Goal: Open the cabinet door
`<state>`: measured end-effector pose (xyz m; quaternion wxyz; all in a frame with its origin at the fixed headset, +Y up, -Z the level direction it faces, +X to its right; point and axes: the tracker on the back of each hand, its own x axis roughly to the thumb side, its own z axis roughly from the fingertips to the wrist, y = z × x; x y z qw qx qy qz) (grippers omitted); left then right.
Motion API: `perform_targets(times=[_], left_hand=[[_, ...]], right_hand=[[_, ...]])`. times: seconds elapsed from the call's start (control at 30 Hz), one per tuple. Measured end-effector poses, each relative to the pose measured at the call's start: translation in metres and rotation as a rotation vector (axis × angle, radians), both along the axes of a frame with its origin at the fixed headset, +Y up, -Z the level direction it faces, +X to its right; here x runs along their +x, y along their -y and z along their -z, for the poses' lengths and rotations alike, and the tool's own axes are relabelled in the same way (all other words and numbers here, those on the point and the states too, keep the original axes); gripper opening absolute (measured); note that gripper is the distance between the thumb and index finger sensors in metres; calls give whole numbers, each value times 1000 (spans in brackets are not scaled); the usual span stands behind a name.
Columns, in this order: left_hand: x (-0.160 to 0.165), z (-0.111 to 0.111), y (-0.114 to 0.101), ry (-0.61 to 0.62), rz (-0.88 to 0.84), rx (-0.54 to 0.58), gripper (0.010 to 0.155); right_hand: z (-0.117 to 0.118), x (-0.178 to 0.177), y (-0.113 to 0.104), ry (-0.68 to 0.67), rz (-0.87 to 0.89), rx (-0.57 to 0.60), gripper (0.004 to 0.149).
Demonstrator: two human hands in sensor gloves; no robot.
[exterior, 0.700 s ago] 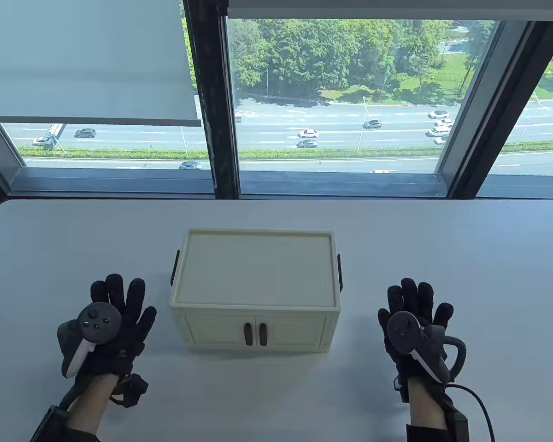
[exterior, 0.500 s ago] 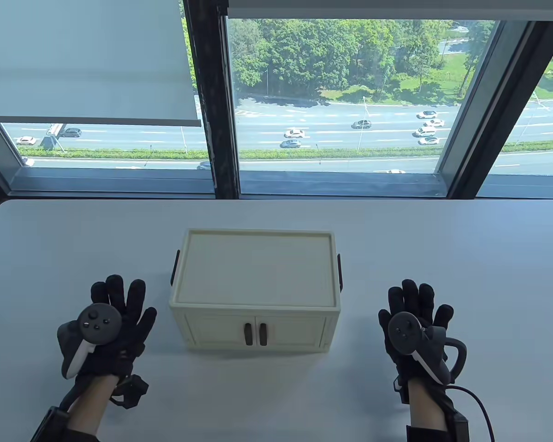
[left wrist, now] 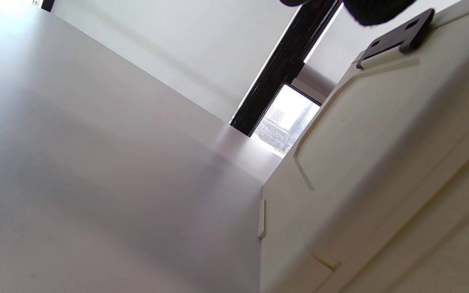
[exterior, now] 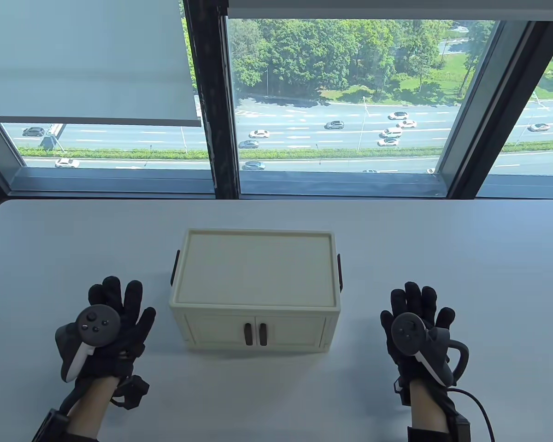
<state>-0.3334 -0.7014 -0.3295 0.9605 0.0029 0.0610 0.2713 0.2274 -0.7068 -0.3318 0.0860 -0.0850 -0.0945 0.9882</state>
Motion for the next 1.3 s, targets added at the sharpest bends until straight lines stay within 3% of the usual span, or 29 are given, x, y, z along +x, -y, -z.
perform_targets(times=[0.37, 0.47, 0.63, 0.83, 1.0, 1.3], left_hand=[[29, -26, -45, -77, 48, 163, 66], [41, -36, -59, -131, 81, 187, 63], [69, -49, -74, -111, 88, 231, 52], [107, -54, -66, -20, 98, 216, 46], [139, -47, -49, 46, 110, 140, 48], [171, -30, -17, 58, 76, 21, 52]], right_hand=[[-1, 4, -3, -3, 46, 14, 62], [0, 4, -3, -8, 46, 10, 62], [0, 4, -3, -10, 58, 8, 62], [-2, 7, -4, -4, 86, 20, 62], [-2, 8, -4, -2, 104, 21, 62], [-2, 9, -4, -7, 119, 24, 62]])
